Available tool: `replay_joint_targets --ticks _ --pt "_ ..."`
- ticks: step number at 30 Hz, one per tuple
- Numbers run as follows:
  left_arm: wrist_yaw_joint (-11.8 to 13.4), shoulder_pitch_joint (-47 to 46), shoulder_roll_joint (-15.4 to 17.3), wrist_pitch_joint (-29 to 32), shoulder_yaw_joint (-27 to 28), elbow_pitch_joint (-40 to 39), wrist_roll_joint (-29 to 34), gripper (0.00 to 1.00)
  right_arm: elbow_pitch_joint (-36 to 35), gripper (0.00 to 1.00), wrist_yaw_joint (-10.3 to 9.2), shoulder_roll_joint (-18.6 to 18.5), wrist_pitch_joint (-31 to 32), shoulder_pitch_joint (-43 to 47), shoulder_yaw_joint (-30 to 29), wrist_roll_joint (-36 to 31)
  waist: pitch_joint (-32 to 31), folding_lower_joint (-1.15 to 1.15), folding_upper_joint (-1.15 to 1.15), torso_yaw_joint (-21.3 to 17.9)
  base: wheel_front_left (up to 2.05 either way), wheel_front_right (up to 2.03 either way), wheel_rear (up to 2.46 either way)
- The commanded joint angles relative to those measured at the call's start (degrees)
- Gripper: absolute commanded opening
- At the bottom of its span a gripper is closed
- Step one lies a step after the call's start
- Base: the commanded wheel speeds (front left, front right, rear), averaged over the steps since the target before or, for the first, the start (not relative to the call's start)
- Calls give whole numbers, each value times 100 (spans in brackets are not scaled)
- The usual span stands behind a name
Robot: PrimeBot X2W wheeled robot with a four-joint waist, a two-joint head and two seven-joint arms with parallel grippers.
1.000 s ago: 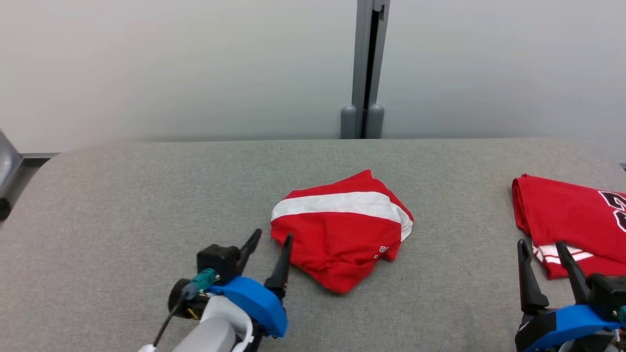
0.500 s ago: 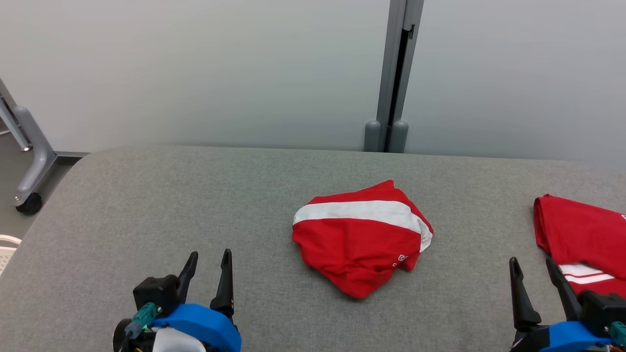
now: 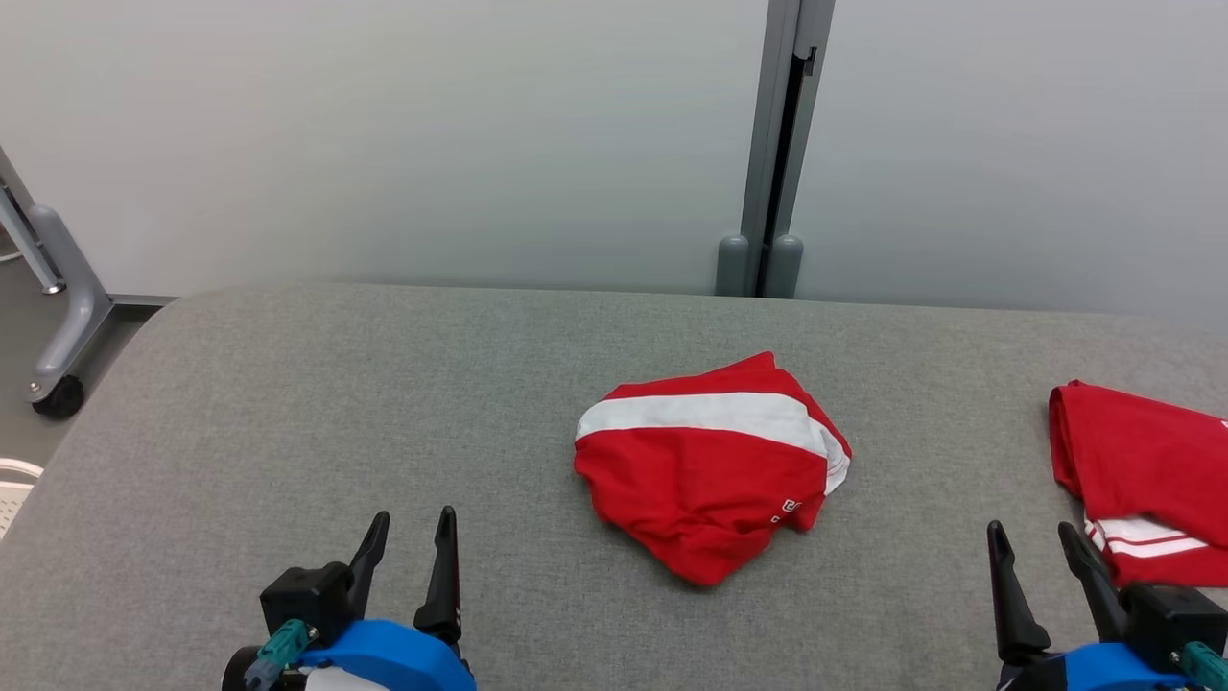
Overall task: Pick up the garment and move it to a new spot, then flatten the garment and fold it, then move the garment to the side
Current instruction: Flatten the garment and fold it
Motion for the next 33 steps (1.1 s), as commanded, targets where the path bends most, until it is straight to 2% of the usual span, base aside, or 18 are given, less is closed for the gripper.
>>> replay_joint_targets --ticks 1,9,16,24,33 --pt "26 33 34 3 -15 -32 33 100 15 100 1 -22 -13 -27 -12 -25 3 0 0 -5 0 0 0" --pt "73 18 78 45 -30 -136 5 100 54 100 1 -22 19 -115 -87 -94 79 0 0 31 0 0 0" --pt "86 -124 93 80 -45 -255 54 100 383 100 1 -20 362 -715 -335 -428 323 0 0 219 0 0 0" --pt "36 -371 36 59 -48 -342 107 100 1546 100 1 -21 918 -1905 -497 -1031 898 0 0 652 0 0 0" --pt "-64 -617 -110 -5 32 -236 146 100 3264 100 1 -21 1074 -3078 -747 -1588 1395 0 0 1065 0 0 0"
